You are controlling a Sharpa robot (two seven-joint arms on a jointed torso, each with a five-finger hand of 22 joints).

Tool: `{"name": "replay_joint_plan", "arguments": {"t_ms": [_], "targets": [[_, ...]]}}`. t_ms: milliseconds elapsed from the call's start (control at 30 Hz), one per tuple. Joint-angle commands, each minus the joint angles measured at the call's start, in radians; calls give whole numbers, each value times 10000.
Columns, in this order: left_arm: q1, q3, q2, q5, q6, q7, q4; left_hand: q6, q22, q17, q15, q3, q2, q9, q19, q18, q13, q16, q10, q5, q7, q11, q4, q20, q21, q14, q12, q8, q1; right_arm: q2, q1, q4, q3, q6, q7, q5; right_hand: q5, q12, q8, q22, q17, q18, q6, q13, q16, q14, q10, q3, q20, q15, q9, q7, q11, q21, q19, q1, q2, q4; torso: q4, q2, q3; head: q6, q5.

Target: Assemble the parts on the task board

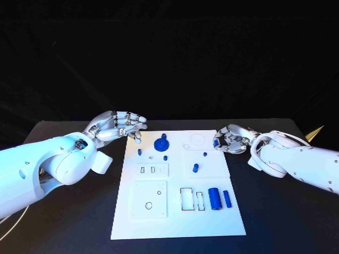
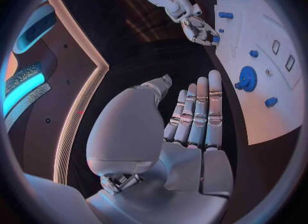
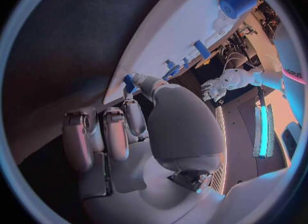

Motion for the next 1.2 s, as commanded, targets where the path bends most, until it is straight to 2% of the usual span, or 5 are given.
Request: {"name": "replay_joint_plan", "arguments": {"t_ms": [33,300,667,1000,1200], "targets": [[2,5,12,27,190,11,21,-28,-29,-30,-24,-13,120,18,-59,61,-17,-73,-23,-32,671,31,-56,-18,-66,-23,26,-40,-38,25,-13,-15,1,208,-63,-83,-38,37,47,2577,2407,-50,82,85,39,986,48,78,-79,-81,12,0,-4,54,988,-7,103,2,-1,6,-1,-11,-5],[2,5,2,27,236,-98,8,-29,-32,-33,-24,-11,124,18,-57,62,-18,-78,-25,-32,672,31,-56,-18,-68,-19,26,-41,-39,44,-17,-27,1,196,-164,-86,-51,44,74,2585,2409,-54,103,96,40,986,65,72,-94,-96,14,-14,-17,64,994,-54,134,30,8,7,-1,-51,-7],[2,4,-9,26,320,-182,0,-33,-37,-36,-23,-13,125,17,-54,62,-20,-84,-32,-34,674,34,-53,-17,-72,-15,22,-44,-45,72,-17,40,1,-290,-268,-85,-59,91,689,2633,2423,-72,544,209,46,991,236,178,-292,-318,297,-287,-253,123,1027,-32,726,-56,7,4,-2,-56,-10],[2,-3,-20,23,387,-219,-36,-33,-37,-36,-23,-13,125,17,-54,62,-20,-84,-32,-34,674,34,-53,-17,-72,-15,22,-44,-45,-19,-8,271,5,-578,-520,13,-63,72,812,2633,2429,-72,511,200,49,992,241,162,-335,-353,376,-319,-290,123,1027,-73,805,-78,-12,-14,-2,-24,35],[2,-10,-32,21,405,-231,-80,-40,-44,-42,-22,-15,124,15,-51,62,-24,-95,-43,-34,675,35,-55,-16,-78,-9,18,-48,-48,-229,159,797,25,-717,-805,90,-61,60,817,2633,2419,-72,440,191,44,990,232,149,-341,-352,386,-310,-290,123,1027,-102,802,-80,-17,-34,-14,2,43]]}}
